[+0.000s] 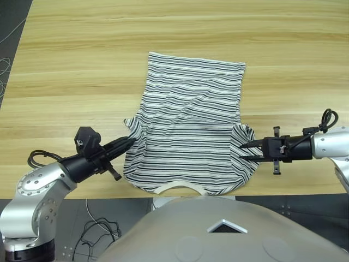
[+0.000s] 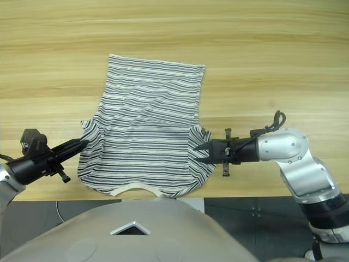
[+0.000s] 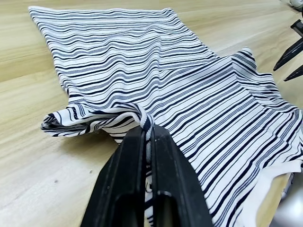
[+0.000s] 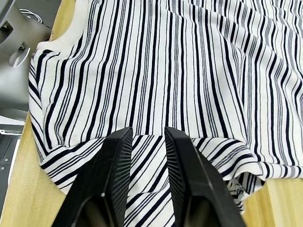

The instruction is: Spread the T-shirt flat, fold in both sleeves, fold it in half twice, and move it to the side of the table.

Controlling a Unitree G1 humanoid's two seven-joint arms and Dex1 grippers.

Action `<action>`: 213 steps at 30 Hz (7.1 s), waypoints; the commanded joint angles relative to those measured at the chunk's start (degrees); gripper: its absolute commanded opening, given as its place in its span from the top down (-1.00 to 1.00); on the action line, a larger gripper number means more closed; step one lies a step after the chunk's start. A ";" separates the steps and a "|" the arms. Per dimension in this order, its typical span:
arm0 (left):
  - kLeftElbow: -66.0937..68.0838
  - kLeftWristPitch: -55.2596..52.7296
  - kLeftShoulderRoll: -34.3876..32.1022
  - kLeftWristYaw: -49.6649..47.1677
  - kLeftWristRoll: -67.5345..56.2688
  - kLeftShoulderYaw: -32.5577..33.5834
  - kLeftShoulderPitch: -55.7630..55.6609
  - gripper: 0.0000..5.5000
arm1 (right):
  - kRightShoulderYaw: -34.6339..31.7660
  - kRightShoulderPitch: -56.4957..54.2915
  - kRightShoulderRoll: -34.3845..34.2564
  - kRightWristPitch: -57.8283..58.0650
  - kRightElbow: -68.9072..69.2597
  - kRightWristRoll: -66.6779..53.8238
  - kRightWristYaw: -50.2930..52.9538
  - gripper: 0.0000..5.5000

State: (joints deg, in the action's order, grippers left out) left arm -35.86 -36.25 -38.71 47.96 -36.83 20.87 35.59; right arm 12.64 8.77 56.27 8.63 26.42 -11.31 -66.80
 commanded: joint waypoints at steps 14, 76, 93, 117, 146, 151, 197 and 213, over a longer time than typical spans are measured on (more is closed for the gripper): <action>-0.24 -1.60 0.52 -6.42 7.16 -17.26 -7.42 0.96 | 0.83 -0.64 -1.48 -0.44 0.29 0.44 0.71 0.56; -3.24 6.07 6.40 -13.20 2.00 -11.12 -6.37 0.00 | -0.73 -8.07 -0.87 38.12 -26.36 -14.75 -6.73 0.46; -2.36 7.16 6.28 -12.78 3.55 -11.58 -7.29 0.00 | -1.66 -11.66 -0.84 37.93 -24.96 -15.44 -6.45 0.95; -0.67 6.98 4.23 -10.63 5.17 -14.83 -12.40 0.00 | 1.80 -15.00 -1.83 38.45 -1.84 -19.24 -4.30 0.95; 1.21 7.63 3.10 -7.69 4.88 -14.20 -12.93 0.00 | 15.53 -20.94 -19.97 36.59 -10.81 -13.02 1.92 0.68; 1.60 7.37 3.55 -6.91 3.79 -14.24 -13.21 0.00 | 13.23 -21.74 -19.55 38.55 -8.52 -15.68 1.68 0.68; 31.51 95.91 -18.24 -4.87 68.44 -24.06 -5.01 -0.79 | 10.39 2.04 -9.38 -71.42 -27.11 39.28 22.35 -0.10; 34.09 94.21 -21.25 -7.13 72.29 -33.29 -7.54 -0.35 | 15.98 -3.57 -9.21 -70.36 -29.60 42.31 25.33 0.36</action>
State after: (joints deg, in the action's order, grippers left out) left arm -4.82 60.70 -58.28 36.79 26.79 -8.39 26.48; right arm 28.06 6.02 46.33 -63.55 -1.84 27.97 -40.87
